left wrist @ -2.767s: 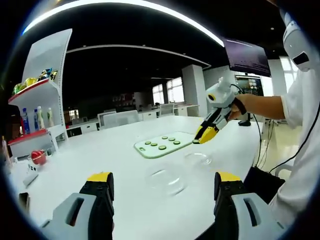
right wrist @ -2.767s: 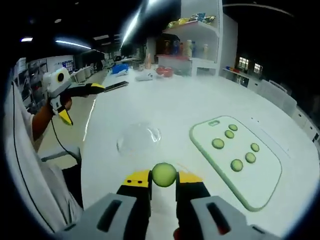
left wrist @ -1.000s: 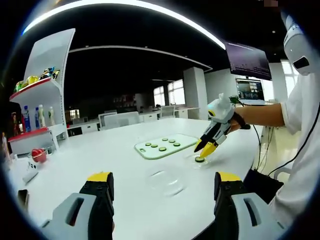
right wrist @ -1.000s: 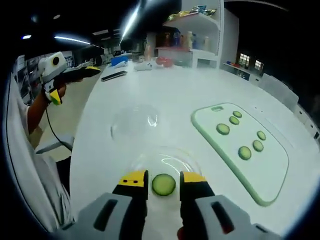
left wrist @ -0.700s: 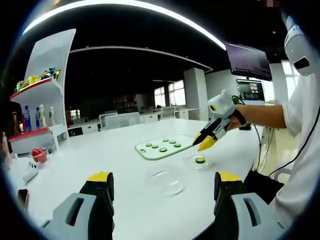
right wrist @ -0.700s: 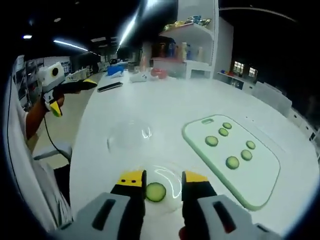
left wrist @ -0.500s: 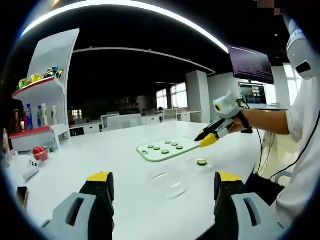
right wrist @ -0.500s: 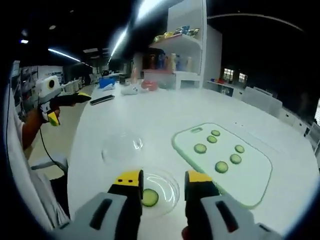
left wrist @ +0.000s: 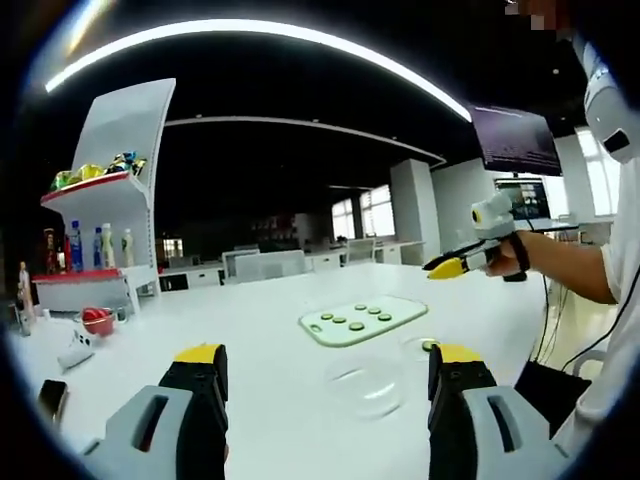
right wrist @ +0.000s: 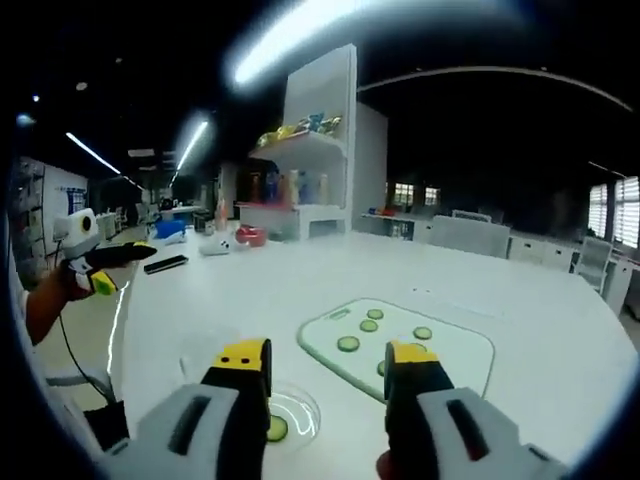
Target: Open the petri dish lid, add cucumber slices into the petri dish, and close the lid
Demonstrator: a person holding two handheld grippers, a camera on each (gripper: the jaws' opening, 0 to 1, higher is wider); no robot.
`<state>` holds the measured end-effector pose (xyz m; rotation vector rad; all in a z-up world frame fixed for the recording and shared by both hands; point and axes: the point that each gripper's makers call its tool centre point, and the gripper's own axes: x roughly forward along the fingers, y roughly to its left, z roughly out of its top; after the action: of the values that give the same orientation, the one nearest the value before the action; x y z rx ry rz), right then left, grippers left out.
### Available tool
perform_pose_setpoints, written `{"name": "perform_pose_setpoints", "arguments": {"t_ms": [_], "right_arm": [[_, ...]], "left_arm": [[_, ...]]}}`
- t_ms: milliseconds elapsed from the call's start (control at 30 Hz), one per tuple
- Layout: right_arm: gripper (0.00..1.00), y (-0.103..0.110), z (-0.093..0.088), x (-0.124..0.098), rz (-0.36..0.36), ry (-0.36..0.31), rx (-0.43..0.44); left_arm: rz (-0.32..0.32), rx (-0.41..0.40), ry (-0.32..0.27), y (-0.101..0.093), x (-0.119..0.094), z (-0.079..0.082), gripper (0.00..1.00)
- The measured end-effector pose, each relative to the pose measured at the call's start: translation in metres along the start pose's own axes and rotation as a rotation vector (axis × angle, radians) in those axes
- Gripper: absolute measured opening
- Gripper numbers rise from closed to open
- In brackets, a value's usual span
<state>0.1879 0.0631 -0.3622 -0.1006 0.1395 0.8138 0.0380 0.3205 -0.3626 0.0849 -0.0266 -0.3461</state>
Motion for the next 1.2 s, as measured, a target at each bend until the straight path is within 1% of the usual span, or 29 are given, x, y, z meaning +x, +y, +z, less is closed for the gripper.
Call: {"name": "perform_pose_setpoints", "arguments": {"t_ms": [133, 267, 333, 367, 400, 433, 467, 533, 600, 700, 867, 1067, 1200], "right_arm": [[0.51, -0.014, 0.016, -0.017, -0.077, -0.056, -0.008], [0.54, -0.026, 0.032, -0.038, -0.137, -0.118, 0.001], [0.54, -0.03, 0.038, -0.048, -0.155, -0.135, 0.001], [0.56, -0.033, 0.04, -0.054, -0.172, -0.144, -0.006], [0.57, -0.034, 0.041, -0.056, -0.177, -0.146, -0.007], [0.58, -0.037, 0.043, -0.064, -0.197, -0.152, -0.021], [0.59, -0.037, 0.043, -0.066, -0.201, -0.153, -0.023], [0.6, -0.041, 0.045, -0.078, -0.227, -0.163, -0.024], [0.62, -0.045, 0.046, -0.089, -0.248, -0.175, -0.022], [0.62, -0.058, 0.047, -0.108, -0.296, -0.193, -0.018], [0.64, -0.074, 0.044, -0.138, -0.351, -0.207, -0.016], [0.68, -0.086, 0.04, -0.174, -0.412, -0.225, -0.012], [0.72, -0.093, 0.037, -0.191, -0.448, -0.239, -0.002]], "left_arm": [[0.03, -0.022, -0.021, 0.011, 0.0, 0.005, 0.82], [0.06, -0.007, -0.029, 0.019, 0.0, 0.008, 0.82], [0.073, -0.01, -0.049, 0.022, 0.001, 0.014, 0.82], [0.078, -0.011, -0.056, 0.023, 0.001, 0.016, 0.82], [0.081, -0.009, -0.06, 0.023, 0.002, 0.018, 0.82], [0.091, 0.001, -0.065, 0.024, 0.003, 0.02, 0.82], [0.096, 0.008, -0.066, 0.025, 0.003, 0.021, 0.82], [0.107, 0.026, -0.064, 0.027, 0.005, 0.021, 0.82], [0.108, 0.022, -0.071, 0.027, 0.006, 0.024, 0.82], [0.116, 0.022, -0.084, 0.027, 0.007, 0.029, 0.83], [0.13, 0.014, -0.108, 0.028, 0.009, 0.035, 0.83], [0.16, 0.004, -0.12, 0.037, 0.011, 0.039, 0.83], [0.179, 0.004, -0.127, 0.043, 0.012, 0.046, 0.83]]}}
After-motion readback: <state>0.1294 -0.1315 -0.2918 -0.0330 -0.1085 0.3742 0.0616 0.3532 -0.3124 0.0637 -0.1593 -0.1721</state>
